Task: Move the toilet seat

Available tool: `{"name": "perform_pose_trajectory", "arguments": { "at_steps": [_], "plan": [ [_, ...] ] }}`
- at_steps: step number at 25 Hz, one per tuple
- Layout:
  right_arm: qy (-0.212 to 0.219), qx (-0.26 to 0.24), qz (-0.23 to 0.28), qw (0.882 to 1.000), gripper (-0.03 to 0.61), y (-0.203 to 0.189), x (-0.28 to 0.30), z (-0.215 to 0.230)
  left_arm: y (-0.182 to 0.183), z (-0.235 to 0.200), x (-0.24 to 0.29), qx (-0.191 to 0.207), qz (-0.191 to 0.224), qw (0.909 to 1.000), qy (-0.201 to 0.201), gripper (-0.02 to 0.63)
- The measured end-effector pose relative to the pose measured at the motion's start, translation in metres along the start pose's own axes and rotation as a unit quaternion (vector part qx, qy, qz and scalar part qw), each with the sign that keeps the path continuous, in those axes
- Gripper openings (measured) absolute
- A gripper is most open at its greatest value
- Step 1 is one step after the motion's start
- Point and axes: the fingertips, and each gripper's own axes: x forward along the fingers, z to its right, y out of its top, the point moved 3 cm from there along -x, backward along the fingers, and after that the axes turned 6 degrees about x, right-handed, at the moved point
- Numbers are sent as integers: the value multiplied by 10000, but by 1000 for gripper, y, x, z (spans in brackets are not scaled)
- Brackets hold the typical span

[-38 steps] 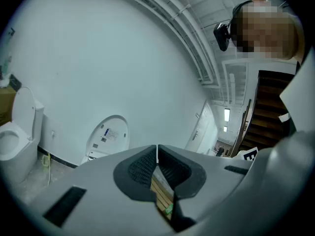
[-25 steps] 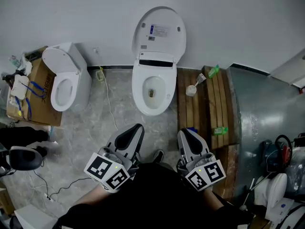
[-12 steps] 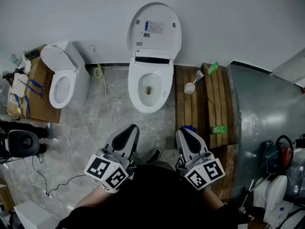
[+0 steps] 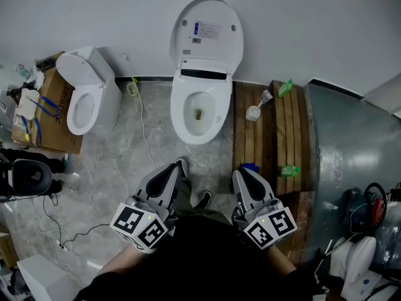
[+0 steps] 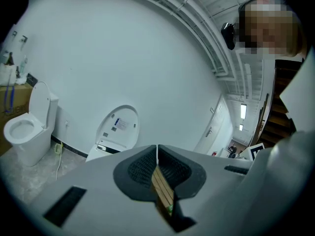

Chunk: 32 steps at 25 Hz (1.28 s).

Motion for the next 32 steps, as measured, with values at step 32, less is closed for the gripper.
{"name": "perform_pose_trajectory", "arguments": {
  "at_steps": [32],
  "plan": [
    [-1587, -227, -890, 9831, 41, 28, 219, 103, 30, -208, 160, 1092, -705, 9913, -182, 21]
  ]
}}
